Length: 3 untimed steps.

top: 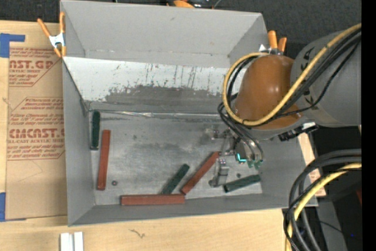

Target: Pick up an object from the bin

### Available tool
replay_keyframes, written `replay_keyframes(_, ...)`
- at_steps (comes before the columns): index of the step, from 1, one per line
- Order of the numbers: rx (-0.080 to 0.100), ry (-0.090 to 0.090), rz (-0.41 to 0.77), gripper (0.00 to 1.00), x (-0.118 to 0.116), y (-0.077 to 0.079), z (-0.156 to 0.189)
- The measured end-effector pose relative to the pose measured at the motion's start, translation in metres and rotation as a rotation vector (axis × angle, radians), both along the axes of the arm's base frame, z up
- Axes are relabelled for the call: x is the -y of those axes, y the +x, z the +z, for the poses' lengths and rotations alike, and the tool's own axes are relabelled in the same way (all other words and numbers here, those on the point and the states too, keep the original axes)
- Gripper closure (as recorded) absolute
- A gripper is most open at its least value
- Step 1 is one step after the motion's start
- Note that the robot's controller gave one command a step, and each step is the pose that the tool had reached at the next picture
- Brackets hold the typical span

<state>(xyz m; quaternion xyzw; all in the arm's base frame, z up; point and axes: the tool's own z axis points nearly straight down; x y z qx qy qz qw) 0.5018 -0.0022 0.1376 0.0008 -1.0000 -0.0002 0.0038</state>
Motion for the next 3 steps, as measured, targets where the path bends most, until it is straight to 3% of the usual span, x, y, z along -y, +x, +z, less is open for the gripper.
replay_keyframes(1, 0.003, -0.001, 0.001, 0.0, 0.023, -0.011, -0.072)
replay_keyframes(2, 0.008, 0.0, 0.003, 1.0, 0.022, -0.009, -0.067)
replay_keyframes(3, 0.017, -0.002, 0.045, 1.0, 0.04, 0.01, 0.078)
